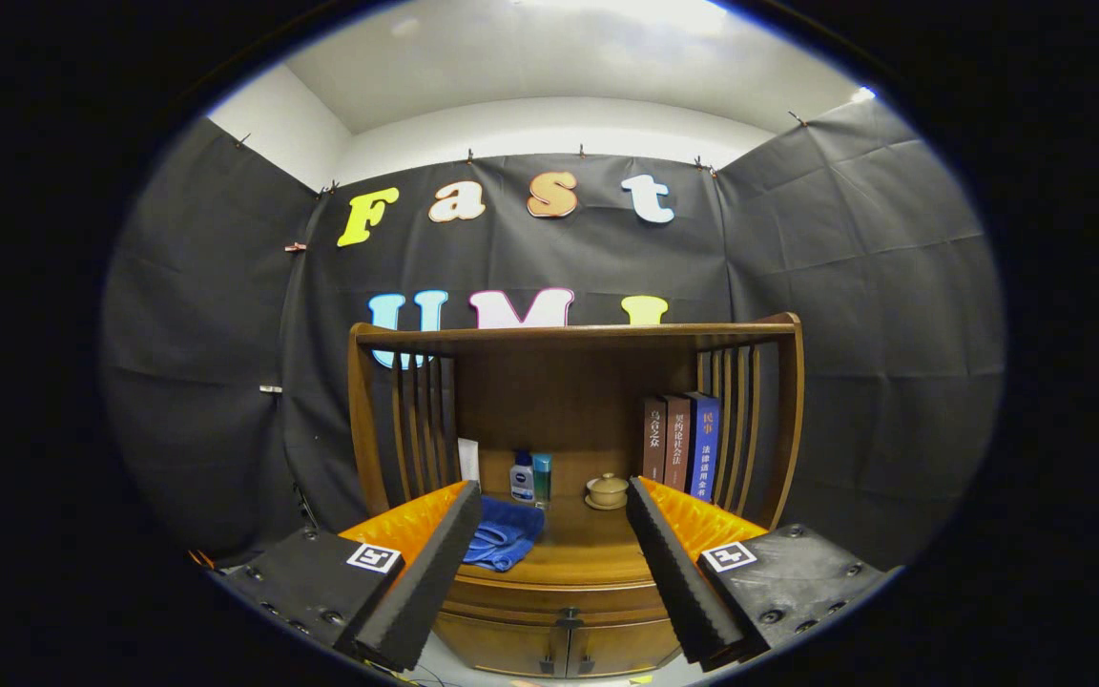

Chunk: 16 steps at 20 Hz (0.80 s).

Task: Pull open the drawer, take out the items inside it, and place them on the countertop above the cabinet.

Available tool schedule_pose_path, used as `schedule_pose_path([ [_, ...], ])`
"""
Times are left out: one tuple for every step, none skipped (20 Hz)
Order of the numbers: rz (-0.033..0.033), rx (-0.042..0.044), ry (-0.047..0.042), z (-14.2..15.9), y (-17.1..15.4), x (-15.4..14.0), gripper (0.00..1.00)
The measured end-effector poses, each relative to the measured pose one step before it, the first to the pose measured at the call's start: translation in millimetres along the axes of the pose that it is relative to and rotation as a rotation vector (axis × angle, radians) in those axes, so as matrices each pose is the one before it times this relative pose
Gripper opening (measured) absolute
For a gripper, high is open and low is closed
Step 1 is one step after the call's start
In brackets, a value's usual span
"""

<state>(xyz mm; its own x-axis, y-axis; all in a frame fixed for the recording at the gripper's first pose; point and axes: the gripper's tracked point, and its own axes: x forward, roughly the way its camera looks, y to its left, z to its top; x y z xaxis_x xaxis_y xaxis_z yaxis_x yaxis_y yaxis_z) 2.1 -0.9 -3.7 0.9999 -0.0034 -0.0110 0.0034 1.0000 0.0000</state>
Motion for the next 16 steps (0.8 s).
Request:
schedule_pose_path([
  [-0.00043,-0.00097,0.00028,0.64,0.22,0.11,0.99],
  [-0.00114,-0.00258,-0.00153,-0.09,0.21,-0.02,0.99],
  [-0.00062,-0.00371,-0.00193,0.79,0.22,0.16,0.99],
  [-0.00121,-0.00338,-0.00174,-0.7,-0.08,-0.45,0.99],
  [0.00122,-0.002,-0.00168,0.55,0.8,-0.29,0.99],
  [-0.00025,-0.0004,-0.00268,1.33,0.22,0.49,0.99],
  [-0.0001,0.00101,-0.00116,0.41,-0.39,-0.45,0.99],
  [-0.00108,0.00184,0.00012,-0.72,-0.94,0.96,0.99],
  [-0.00162,0.00244,0.00165,-0.7,-0.34,-0.37,0.99],
  [-0.00175,0.00275,0.00222,-1.38,-0.28,0.29,0.99],
  [-0.00144,0.00282,0.00133,-0.13,-0.69,0.75,0.99],
  [-0.00135,0.00153,0.00023,0.21,-0.44,0.56,0.99],
  [-0.00053,-0.00073,-0.00098,0.46,0.08,-0.08,0.99],
  [-0.00061,-0.00112,-0.00113,-0.06,-0.27,1.12,0.99],
  [-0.001,0.00042,-0.00045,0.64,-0.6,0.18,0.99],
  [0.00013,0.00262,0.00007,-0.93,-0.25,-0.88,0.99],
])
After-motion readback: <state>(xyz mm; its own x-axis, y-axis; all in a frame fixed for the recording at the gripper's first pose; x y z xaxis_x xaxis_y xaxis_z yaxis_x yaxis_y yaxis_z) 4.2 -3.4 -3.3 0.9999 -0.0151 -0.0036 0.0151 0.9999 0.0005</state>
